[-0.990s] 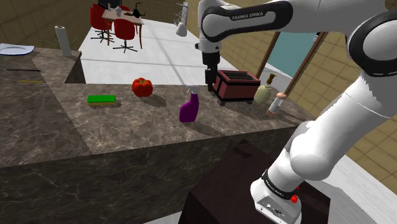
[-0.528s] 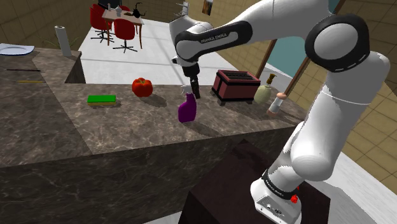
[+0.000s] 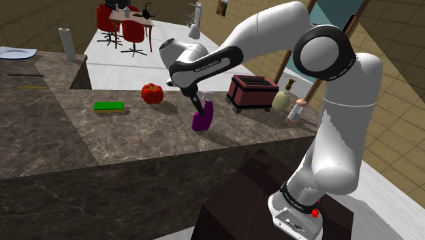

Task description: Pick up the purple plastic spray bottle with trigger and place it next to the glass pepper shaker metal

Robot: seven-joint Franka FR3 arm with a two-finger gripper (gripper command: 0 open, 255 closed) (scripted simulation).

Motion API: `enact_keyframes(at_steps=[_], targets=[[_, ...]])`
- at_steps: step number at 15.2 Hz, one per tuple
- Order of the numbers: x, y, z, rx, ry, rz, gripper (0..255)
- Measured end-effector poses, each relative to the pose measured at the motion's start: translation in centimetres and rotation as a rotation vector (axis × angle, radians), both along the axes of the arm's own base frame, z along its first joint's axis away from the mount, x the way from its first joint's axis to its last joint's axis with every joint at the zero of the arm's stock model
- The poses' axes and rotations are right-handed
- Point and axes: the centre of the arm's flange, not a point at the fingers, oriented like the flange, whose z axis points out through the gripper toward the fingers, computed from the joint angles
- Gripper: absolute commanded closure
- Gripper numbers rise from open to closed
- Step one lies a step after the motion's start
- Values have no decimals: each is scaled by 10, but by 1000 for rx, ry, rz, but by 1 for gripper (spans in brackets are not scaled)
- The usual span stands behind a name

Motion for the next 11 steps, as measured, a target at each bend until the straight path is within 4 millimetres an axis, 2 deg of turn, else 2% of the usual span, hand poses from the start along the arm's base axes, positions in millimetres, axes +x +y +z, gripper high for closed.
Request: enact_keyframes(at_steps=[6,11], targets=[[-4,-12,-29,-3,3,10,0],[-5,-14,-33,-2,2,10,0]])
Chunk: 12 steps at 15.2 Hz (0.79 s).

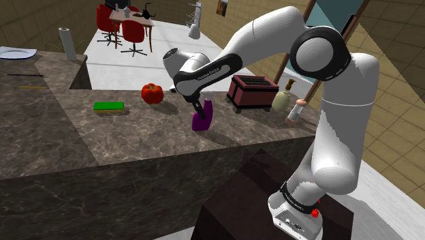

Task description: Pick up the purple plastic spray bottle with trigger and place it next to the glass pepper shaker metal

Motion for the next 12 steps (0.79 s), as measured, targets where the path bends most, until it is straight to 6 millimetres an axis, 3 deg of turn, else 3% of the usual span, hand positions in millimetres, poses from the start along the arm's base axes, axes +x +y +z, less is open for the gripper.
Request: enact_keyframes(at_steps=[1,2,12], targets=[[0,0,0,0,0,0,0],[0,0,0,0,0,0,255],[0,0,0,0,0,0,255]])
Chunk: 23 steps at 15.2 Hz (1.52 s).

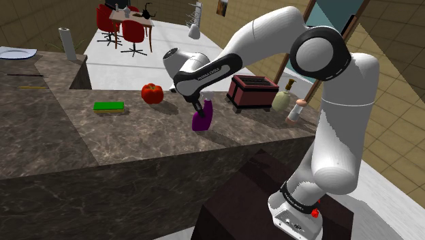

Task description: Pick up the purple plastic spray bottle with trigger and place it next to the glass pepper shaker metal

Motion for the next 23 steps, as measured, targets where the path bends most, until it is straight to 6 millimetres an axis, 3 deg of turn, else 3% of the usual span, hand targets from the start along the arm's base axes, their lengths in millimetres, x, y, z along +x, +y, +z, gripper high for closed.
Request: enact_keyframes(at_steps=[23], targets=[[-1,0,117,0,0,0,255]])
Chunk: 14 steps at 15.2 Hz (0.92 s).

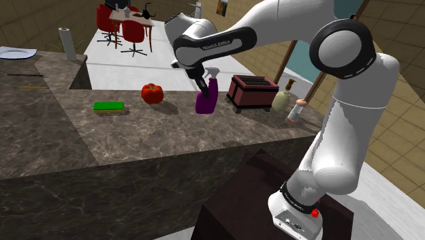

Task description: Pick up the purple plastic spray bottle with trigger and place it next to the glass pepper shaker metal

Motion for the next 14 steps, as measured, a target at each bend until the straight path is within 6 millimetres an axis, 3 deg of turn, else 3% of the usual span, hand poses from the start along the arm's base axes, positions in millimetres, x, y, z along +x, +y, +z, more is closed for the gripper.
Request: enact_keyframes(at_steps=[14], targets=[[1,-1,73,0,0,0,255]])
